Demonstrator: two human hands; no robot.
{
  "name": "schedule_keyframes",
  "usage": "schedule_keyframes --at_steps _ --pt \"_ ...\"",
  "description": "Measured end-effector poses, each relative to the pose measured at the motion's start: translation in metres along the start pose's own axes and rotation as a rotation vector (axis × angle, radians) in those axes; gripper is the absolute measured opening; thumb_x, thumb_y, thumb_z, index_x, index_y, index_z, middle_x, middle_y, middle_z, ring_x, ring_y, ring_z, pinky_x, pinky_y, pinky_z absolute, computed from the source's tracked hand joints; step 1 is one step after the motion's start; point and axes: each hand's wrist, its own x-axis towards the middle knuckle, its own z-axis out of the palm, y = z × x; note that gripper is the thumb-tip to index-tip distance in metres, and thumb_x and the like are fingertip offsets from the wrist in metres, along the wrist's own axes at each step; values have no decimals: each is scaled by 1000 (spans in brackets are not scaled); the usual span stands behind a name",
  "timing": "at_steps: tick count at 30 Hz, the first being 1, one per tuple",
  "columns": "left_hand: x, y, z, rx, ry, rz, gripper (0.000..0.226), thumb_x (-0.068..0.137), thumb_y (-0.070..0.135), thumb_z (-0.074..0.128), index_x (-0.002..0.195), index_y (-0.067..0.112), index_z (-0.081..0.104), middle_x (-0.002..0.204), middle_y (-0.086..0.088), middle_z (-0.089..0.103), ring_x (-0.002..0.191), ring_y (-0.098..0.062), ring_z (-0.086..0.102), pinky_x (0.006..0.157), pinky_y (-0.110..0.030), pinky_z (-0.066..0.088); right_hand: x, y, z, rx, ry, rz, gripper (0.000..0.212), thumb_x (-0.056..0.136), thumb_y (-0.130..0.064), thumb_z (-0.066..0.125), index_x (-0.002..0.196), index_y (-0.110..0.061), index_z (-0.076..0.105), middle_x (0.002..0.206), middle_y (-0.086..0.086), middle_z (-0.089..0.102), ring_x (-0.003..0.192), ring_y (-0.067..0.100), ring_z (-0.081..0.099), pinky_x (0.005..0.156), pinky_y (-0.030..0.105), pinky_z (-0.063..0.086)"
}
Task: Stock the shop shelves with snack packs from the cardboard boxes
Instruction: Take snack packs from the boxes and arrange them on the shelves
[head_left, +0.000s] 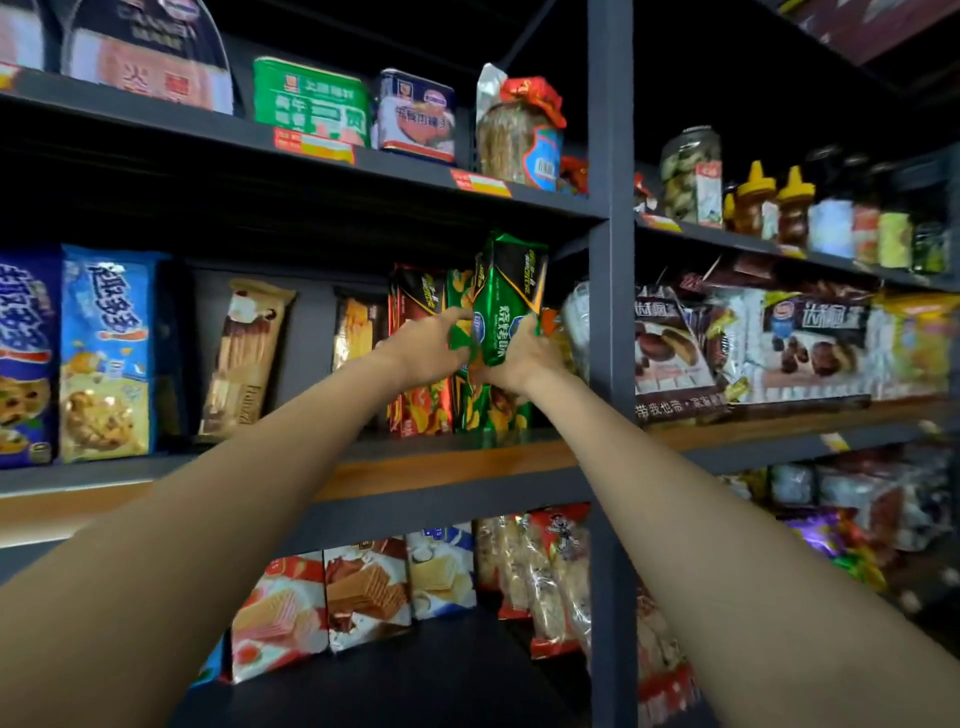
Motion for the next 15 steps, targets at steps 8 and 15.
schedule_keyframes --at_steps 8,15 --pt "0 -24 0 102 -59 -92 59 91 17 52 144 19 27 122 -13 55 92 -22 53 79 -28 40 27 -6 23 -104 -17 15 87 80 -37 72 144 -13 18 136 16 41 112 30 54 77 31 49" --pt "-9 -40 -3 164 -12 -230 59 90 20 54 143 22 29 131 -10 53 115 -28 51 101 -41 40 34 2 30 -141 -75 -29 84 81 -49 66 141 -11 20 140 18 26 113 32 48 71 32 46"
